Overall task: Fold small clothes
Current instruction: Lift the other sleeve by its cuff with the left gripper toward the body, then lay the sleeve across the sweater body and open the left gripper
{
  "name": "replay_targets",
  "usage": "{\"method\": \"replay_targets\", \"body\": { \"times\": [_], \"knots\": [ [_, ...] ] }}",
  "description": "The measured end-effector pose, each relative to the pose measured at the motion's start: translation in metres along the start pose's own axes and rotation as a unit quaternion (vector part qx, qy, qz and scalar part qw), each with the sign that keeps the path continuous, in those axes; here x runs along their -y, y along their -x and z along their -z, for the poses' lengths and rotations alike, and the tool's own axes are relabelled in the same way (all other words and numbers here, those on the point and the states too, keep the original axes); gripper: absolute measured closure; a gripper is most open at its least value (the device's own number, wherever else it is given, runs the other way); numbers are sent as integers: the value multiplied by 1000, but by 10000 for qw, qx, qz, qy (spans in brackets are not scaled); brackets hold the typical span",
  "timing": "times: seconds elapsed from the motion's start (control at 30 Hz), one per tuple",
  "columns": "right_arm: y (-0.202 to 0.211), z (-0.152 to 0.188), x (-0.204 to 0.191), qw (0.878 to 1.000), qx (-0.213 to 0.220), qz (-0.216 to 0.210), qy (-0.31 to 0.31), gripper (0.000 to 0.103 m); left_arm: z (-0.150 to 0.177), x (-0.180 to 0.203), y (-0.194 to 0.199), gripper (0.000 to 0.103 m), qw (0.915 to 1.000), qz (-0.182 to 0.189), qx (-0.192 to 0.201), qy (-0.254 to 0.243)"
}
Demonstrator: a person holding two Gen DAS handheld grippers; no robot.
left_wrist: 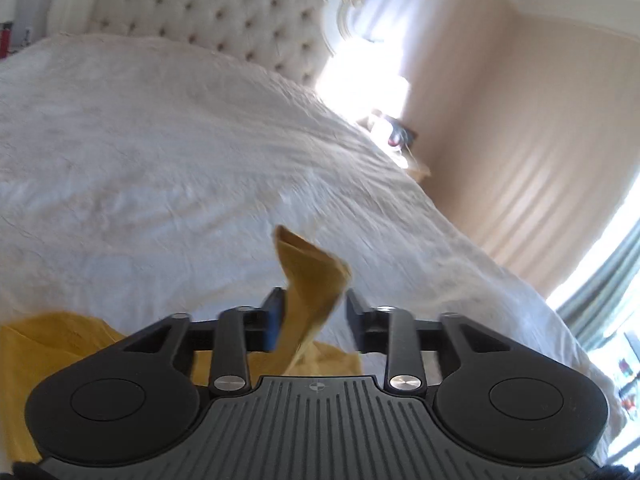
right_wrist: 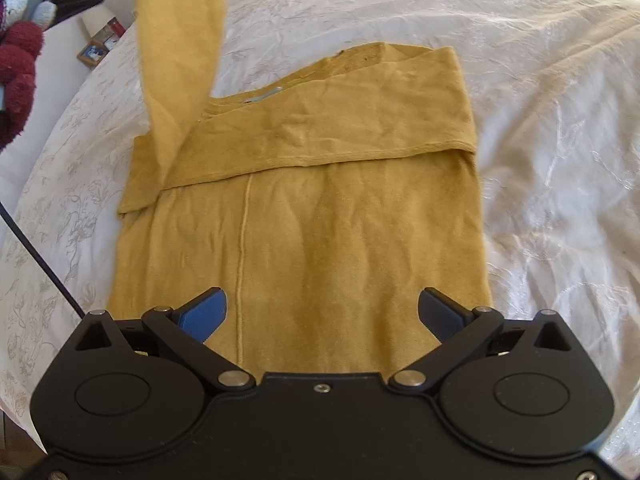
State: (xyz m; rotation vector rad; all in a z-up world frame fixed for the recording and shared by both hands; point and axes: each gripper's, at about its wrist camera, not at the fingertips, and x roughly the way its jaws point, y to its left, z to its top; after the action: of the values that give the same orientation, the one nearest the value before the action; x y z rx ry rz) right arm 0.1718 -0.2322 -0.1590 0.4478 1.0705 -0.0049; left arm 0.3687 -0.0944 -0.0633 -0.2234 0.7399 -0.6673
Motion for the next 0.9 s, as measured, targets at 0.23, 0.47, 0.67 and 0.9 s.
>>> {"method": "replay_targets", "body": {
  "times": [0.23,0.47,0.67,0.9],
  "knots": [
    [3,-4,29,9998,-3,133,-174,1,60,7,-10,39,9958,-258,-704,-529],
    [-2,-38,40,9996,231,174,-70,1,103,-77,17,39,9765,-1649,-1388,8],
    [-17,-77,38,9990,365,216,152,1,115,-160,42,39,9457,-2753,-1588,681],
    [-40,-114,29,9977,417,157,520,1,112,-211,38,26,9333,-3003,-1492,1287]
  ]
}}
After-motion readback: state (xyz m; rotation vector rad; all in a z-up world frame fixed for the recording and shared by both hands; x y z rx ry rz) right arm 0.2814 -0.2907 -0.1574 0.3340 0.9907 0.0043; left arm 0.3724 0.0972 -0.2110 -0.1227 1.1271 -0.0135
